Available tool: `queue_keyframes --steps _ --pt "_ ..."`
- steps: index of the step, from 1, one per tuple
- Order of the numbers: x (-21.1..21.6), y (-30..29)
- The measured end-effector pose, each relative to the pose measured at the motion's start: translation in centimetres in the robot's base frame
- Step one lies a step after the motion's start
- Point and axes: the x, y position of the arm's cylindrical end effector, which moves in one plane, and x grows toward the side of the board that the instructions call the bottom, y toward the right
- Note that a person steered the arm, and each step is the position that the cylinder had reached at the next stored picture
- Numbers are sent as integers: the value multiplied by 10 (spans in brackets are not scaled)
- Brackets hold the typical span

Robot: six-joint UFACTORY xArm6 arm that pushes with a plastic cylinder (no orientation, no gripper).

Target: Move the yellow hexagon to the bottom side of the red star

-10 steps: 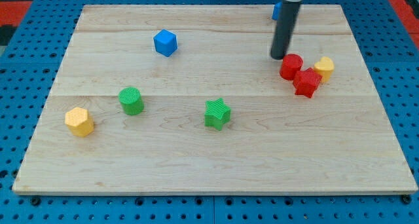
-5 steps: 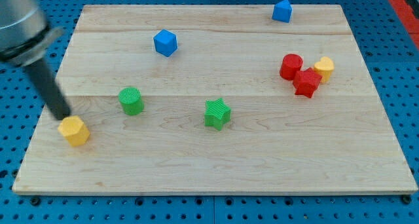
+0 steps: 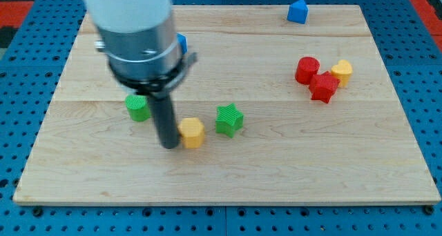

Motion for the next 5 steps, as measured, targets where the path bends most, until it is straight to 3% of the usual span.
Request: queue_keyframes --steps 2,3,5 --pt "-60 121" --pt "-63 166" --pt "-69 191"
